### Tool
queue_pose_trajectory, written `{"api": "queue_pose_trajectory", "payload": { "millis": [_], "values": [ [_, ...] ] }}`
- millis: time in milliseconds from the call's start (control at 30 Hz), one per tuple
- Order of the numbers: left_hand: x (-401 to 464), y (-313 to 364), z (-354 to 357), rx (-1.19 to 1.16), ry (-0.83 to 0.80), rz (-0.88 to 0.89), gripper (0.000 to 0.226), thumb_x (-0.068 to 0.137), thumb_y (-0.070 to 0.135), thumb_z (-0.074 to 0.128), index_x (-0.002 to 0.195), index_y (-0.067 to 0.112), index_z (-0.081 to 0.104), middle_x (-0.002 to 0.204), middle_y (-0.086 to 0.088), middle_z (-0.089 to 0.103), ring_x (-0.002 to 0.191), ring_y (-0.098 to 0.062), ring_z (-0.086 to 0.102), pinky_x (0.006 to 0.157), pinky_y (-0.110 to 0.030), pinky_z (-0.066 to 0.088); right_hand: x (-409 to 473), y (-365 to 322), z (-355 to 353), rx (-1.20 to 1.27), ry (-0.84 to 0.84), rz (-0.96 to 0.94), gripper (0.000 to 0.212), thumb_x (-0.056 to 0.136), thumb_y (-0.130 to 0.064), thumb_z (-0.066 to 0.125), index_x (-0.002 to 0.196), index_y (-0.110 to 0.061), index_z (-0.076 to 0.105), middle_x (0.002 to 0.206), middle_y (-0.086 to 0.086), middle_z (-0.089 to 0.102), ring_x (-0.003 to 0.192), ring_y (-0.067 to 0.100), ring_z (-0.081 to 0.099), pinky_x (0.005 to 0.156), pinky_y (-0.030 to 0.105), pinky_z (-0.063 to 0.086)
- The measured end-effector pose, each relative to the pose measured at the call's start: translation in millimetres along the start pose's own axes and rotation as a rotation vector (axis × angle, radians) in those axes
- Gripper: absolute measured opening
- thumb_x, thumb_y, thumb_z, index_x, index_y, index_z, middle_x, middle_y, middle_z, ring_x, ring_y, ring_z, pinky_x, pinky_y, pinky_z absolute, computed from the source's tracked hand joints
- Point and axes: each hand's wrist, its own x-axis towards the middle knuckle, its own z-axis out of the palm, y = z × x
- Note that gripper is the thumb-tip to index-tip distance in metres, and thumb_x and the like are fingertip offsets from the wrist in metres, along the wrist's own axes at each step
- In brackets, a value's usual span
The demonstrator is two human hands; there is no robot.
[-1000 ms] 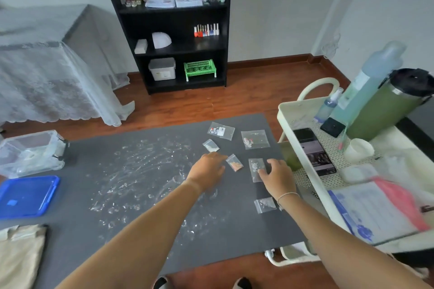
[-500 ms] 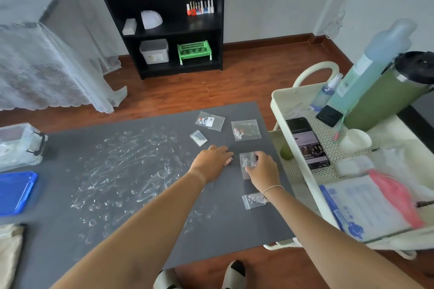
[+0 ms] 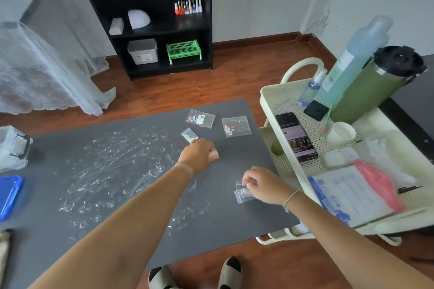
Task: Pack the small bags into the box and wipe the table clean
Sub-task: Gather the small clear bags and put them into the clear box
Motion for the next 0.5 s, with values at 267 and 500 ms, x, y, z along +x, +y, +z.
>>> {"api": "queue_pose_trajectory", "payload": {
  "millis": [267, 500],
  "values": [
    [0.1, -6.8, -23.3, -0.167, 0.009, -0.059, 0.019, 0.090, 0.015, 0.052, 0.097, 0.006, 0.067, 0.107, -0.013, 0.065, 0.098, -0.029, 0.060, 0.083, -0.037, 0.050, -3.0, 9.9, 21.7, -0.332, 0.105, -0.206, 0.042, 0.085, -0.037, 0.058, 0.123, -0.022, 0.049, 0.123, -0.002, 0.048, 0.111, 0.020, 0.045, 0.091, 0.032, 0.036],
    [8.8, -27.9, -38.8, -0.158, 0.009, -0.067, 0.019, 0.091, 0.017, 0.048, 0.098, 0.011, 0.065, 0.111, -0.009, 0.062, 0.098, -0.027, 0.059, 0.085, -0.037, 0.047, 2.2, 2.8, 23.6, -0.379, 0.064, -0.182, 0.025, 0.088, -0.031, 0.055, 0.109, -0.018, 0.052, 0.116, -0.001, 0.054, 0.109, 0.022, 0.046, 0.088, 0.031, 0.035]
  ]
}}
